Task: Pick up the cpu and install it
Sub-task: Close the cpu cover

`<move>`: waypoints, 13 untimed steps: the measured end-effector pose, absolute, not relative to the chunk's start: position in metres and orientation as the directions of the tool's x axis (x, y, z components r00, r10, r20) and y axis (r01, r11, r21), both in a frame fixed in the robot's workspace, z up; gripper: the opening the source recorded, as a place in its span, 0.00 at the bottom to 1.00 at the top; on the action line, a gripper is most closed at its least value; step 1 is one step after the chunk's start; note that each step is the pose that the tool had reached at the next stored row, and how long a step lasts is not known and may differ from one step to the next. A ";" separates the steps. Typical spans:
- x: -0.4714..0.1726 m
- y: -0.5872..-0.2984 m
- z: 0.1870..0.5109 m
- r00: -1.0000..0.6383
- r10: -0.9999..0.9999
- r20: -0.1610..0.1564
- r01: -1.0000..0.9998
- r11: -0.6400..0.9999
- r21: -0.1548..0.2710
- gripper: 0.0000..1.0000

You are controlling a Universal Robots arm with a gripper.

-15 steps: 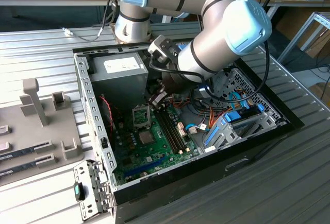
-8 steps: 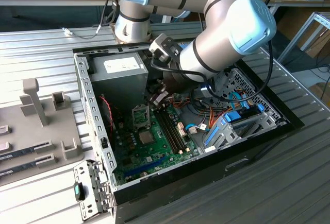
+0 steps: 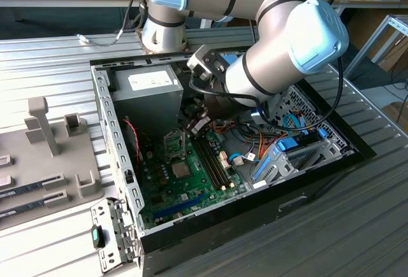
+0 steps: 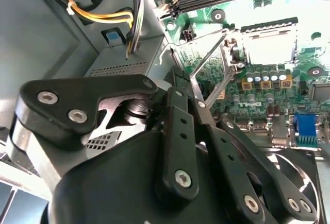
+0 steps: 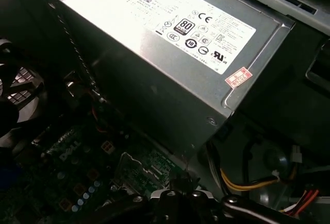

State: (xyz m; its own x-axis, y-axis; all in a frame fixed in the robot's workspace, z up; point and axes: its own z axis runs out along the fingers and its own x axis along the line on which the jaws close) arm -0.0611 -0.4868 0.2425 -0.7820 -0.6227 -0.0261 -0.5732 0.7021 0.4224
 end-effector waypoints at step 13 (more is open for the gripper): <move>-0.061 -0.503 0.242 -0.778 -0.628 -0.025 -0.578 0.700 0.420 0.11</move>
